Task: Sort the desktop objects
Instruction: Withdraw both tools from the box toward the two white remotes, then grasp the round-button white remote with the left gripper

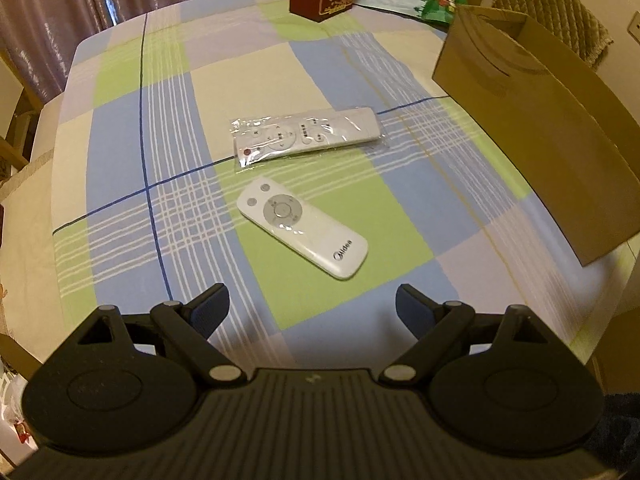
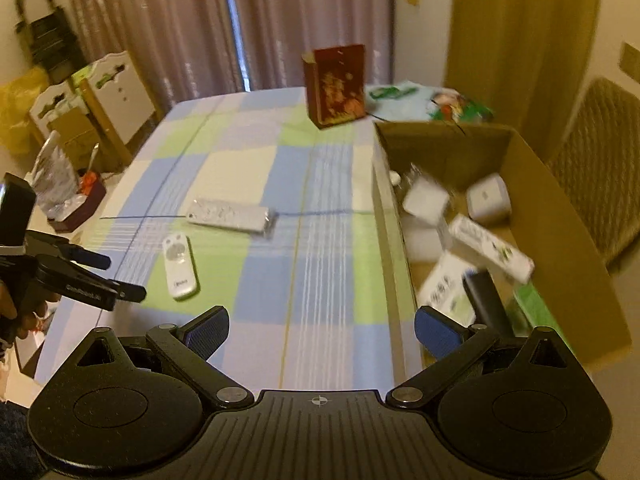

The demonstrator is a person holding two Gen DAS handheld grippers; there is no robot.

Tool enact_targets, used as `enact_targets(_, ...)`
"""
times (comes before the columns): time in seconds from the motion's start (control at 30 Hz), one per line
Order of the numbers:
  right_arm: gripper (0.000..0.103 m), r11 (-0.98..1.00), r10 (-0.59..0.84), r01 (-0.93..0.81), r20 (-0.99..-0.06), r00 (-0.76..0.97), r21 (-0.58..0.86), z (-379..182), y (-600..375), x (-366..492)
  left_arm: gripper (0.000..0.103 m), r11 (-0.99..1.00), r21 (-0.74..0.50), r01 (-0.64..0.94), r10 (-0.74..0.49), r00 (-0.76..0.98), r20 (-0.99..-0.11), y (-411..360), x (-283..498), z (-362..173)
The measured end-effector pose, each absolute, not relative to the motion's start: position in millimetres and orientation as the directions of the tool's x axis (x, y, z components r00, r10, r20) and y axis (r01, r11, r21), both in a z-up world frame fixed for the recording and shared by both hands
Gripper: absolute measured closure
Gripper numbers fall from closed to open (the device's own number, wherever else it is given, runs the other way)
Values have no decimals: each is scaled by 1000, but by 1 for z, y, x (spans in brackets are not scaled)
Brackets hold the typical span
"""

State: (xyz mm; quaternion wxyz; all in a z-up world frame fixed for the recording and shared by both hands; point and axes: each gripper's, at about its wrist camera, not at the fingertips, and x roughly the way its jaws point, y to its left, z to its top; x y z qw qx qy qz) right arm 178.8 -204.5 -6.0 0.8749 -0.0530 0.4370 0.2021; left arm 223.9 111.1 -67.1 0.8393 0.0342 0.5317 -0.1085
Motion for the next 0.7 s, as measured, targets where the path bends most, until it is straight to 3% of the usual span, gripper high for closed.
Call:
enact_targets(0.43, 2, 840, 373, -536, -800, 469, 78, -21, -185, 261, 16, 995, -96, 32, -101, 416, -904, 100, 264, -91)
enact_targets(0.7, 2, 838, 391, -535, -801, 453, 106, -32, -182, 293, 30, 998, -69, -6, -60, 429, -901, 95, 293, -109)
